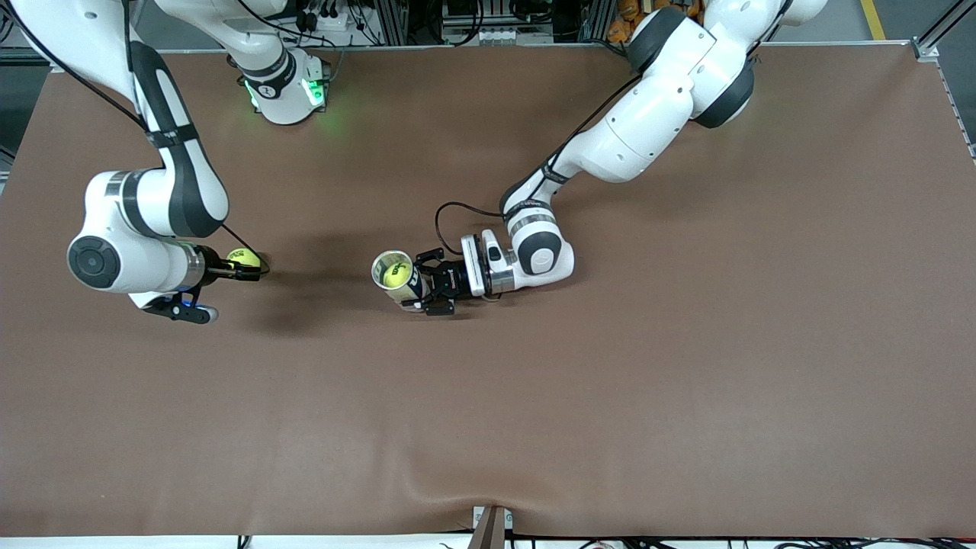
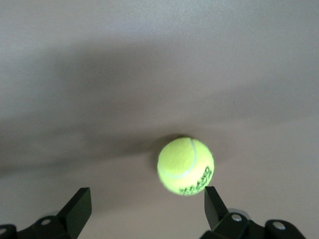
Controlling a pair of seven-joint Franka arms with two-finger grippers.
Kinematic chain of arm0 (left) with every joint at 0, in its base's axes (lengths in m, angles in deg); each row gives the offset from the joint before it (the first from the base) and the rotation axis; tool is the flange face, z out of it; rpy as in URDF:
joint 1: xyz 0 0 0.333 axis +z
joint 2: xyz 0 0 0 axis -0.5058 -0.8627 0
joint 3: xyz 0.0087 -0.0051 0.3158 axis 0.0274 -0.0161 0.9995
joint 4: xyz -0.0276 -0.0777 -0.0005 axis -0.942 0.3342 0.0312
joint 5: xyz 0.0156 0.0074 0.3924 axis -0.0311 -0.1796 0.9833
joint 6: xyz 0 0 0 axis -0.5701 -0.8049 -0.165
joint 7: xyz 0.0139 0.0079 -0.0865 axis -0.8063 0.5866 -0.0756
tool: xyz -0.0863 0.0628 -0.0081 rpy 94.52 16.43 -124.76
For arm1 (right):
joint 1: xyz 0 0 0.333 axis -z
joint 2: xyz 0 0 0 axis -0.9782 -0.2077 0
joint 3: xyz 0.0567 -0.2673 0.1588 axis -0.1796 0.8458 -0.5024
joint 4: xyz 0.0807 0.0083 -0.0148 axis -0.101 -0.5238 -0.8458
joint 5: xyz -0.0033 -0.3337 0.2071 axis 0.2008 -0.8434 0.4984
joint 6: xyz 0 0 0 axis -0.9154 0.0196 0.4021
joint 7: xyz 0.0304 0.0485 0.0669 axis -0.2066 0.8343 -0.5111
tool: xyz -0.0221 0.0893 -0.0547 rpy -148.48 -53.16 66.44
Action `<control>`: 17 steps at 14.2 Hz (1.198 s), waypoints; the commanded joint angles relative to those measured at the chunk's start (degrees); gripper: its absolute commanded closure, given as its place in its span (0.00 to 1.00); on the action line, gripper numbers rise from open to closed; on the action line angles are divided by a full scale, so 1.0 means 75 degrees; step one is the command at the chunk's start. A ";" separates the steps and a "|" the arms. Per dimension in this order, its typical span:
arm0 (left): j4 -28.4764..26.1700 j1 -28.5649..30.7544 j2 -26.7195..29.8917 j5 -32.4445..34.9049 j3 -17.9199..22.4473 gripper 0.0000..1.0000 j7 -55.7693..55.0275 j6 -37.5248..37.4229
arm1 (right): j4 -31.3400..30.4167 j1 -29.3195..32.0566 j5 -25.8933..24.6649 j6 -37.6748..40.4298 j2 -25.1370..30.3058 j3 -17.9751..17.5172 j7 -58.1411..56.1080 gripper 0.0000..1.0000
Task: Insert tennis ball vertically with right arm
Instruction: 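Move the right gripper back and grasp the second tennis ball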
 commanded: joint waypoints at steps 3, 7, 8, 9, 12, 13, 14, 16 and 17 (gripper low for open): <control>0.0070 -0.0063 -0.0133 -0.0336 0.0052 0.36 0.1081 -0.0039 | -0.0284 0.0736 -0.0137 -0.0451 -0.0419 -0.0159 -0.1041 0.00; 0.0070 -0.0075 -0.0133 -0.0418 0.0052 0.37 0.1081 -0.0039 | -0.0307 0.0760 -0.0066 -0.0439 -0.0736 -0.0171 -0.1042 0.00; 0.0070 -0.0087 -0.0133 -0.0418 0.0052 0.37 0.1081 -0.0039 | -0.0307 0.0760 -0.0066 -0.0439 -0.0795 -0.0171 -0.1054 0.00; 0.0070 -0.0087 -0.0145 -0.0429 0.0052 0.37 0.1081 -0.0039 | -0.0319 0.0760 -0.0066 -0.0428 -0.0807 -0.0171 -0.1043 0.00; 0.0070 -0.0087 -0.0157 -0.0429 0.0052 0.37 0.1081 -0.0039 | -0.0400 0.0760 -0.0043 -0.0345 -0.0831 -0.0171 -0.1042 0.00; 0.0070 -0.0087 -0.0157 -0.0429 0.0052 0.37 0.1081 -0.0039 | -0.0459 0.0772 -0.0043 -0.0357 -0.0831 -0.0183 -0.1042 0.00; 0.0070 -0.0087 -0.0157 -0.0429 0.0052 0.37 0.1081 -0.0039 | -0.0471 0.0760 -0.0031 -0.0357 -0.0831 -0.0183 -0.1042 0.00; 0.0070 -0.0087 -0.0145 -0.0429 0.0052 0.37 0.1081 -0.0039 | -0.0471 0.0772 -0.0031 -0.0357 -0.0831 -0.0183 -0.1042 0.23; 0.0070 -0.0087 -0.0157 -0.0429 0.0052 0.37 0.1081 -0.0039 | -0.0471 0.0772 -0.0031 -0.0357 -0.0831 -0.0183 -0.1042 0.35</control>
